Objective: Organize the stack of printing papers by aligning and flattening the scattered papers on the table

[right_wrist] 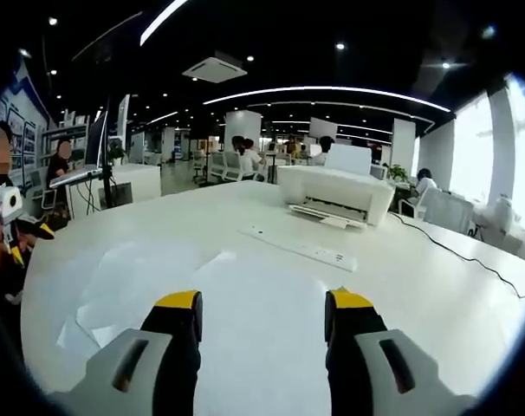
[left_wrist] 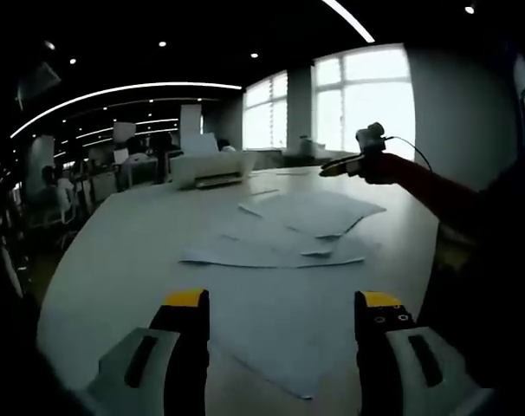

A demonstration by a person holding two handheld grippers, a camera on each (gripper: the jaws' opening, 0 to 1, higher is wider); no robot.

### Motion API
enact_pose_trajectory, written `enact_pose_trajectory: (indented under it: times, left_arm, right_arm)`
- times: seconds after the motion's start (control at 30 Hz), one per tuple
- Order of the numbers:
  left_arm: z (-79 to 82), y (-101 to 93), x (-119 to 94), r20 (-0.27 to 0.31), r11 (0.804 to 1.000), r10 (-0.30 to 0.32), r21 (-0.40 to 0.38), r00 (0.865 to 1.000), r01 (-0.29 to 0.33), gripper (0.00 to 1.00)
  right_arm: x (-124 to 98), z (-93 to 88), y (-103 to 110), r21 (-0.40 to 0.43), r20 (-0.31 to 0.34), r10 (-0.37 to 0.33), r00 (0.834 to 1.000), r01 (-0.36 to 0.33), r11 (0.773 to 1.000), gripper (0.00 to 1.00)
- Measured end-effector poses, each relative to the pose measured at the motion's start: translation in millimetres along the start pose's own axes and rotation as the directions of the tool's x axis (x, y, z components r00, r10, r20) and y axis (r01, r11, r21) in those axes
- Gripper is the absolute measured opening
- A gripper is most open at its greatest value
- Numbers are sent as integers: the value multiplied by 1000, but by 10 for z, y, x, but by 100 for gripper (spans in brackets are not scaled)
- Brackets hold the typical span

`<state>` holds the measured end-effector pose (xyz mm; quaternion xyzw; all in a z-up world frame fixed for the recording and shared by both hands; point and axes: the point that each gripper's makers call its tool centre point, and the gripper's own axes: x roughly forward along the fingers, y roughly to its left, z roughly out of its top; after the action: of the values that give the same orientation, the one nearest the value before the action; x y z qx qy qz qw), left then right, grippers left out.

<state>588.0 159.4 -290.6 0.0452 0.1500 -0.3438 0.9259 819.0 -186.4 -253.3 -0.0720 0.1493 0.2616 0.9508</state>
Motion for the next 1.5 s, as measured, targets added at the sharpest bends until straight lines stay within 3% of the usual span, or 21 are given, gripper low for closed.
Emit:
enact_pose_trajectory:
  times: [0.17,0.4,0.97,1.17,1.5]
  left_arm:
    - [-45,-39,12,-13,1000,-2,5,1000,2,71]
    - [-103,-76,37,-25,1000,-5,7,1000,5,71]
    - [-62,-65,33,-14,1000,-18,-3,1000,18,71]
    - [-47,-144,53,-12,1000,-18,-4,1000,18,71]
    - [-71,-87,58,-16,1000,-26,-5,1000,26,71]
  right_arm:
    - [24,57,-42,3,24,-13,1000,13,1000,53]
    - [94,-22,-64,-3,4,-17,1000,17,1000,54]
    - [223,-67,-107,11,10,-27,1000,27,1000,54]
    - [260,-88,-110,4,3,-25,1000,25,1000,53]
    - [292,-101,-136,1,-7,-27,1000,27,1000,53]
